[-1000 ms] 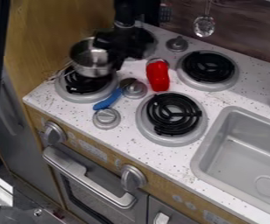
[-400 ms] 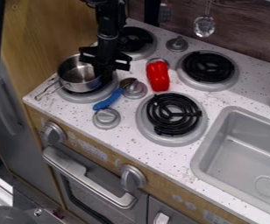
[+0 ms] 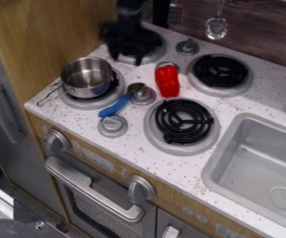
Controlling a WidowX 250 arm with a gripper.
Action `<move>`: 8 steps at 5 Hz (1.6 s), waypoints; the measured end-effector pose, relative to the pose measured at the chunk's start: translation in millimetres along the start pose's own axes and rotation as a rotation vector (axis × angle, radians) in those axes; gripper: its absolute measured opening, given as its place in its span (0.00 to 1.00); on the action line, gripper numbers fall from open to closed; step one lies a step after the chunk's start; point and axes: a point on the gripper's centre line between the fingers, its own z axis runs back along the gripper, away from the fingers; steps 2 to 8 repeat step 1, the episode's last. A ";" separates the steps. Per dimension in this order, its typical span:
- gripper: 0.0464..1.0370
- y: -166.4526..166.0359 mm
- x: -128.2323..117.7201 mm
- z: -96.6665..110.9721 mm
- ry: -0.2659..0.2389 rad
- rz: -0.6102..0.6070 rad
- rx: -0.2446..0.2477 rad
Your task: Move the silver pan to the left burner
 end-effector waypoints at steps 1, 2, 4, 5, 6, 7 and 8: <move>0.97 -13.6 -22.6 12.6 0.017 -0.032 -0.059; 0.97 -13.6 -22.6 12.6 0.017 -0.032 -0.059; 0.97 -13.6 -22.6 12.6 0.017 -0.032 -0.059; 0.97 -13.6 -22.6 12.6 0.017 -0.032 -0.059; 0.97 -13.6 -22.6 12.6 0.017 -0.032 -0.059; 0.97 -13.6 -22.6 12.6 0.017 -0.032 -0.059; 0.97 -13.6 -22.6 12.6 0.017 -0.032 -0.059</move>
